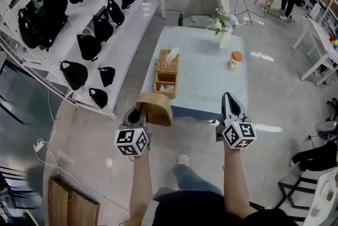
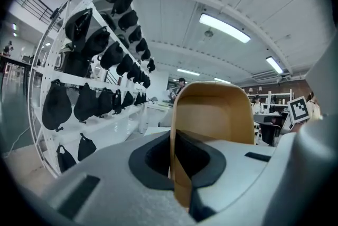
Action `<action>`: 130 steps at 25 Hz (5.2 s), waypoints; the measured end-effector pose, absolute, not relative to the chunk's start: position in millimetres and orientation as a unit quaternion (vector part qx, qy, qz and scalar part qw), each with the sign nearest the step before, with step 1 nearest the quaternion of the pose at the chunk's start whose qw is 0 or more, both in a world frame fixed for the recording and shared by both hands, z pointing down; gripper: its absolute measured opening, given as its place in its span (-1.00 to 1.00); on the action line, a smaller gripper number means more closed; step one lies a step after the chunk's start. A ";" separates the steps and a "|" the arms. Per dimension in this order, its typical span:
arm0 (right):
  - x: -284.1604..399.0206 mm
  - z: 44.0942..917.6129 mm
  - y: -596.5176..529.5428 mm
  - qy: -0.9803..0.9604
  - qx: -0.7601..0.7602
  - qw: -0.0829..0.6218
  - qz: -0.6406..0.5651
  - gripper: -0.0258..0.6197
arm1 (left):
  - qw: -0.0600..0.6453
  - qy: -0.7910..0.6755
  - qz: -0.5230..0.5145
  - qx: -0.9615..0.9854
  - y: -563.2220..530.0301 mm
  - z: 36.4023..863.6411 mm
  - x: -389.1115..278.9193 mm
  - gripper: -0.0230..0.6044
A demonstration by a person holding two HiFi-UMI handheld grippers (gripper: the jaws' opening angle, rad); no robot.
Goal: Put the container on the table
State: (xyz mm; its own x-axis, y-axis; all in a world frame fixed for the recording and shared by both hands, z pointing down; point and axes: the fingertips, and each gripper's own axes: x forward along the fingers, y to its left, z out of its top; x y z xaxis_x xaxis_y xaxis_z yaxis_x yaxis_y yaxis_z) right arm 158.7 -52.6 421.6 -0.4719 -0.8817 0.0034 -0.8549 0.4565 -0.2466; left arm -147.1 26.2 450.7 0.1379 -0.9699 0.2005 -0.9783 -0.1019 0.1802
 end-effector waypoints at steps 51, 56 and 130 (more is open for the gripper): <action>46.4 422.6 -340.7 0.876 -0.464 0.050 -0.118 -0.92 | 0.163 -0.625 0.006 0.763 -313.8 437.9 -167.0 -0.90; 29.3 423.9 -383.2 0.876 -0.463 0.044 -0.125 -0.92 | 0.179 -0.621 0.016 0.763 -367.8 441.9 -176.4 -0.90; -35.6 679.3 -665.4 0.835 -0.457 -0.195 -0.235 -0.92 | 0.479 -0.469 0.342 0.659 -623.5 771.6 -152.8 -0.89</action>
State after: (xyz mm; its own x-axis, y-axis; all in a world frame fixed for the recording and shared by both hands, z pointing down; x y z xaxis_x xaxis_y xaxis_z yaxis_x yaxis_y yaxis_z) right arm -35.6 -665.4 679.3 -0.5059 -0.6725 0.5402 -0.8555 0.4712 -0.2146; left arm -152.8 -623.5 771.6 0.3267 -0.2901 0.8995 -0.9451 -0.1019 0.3104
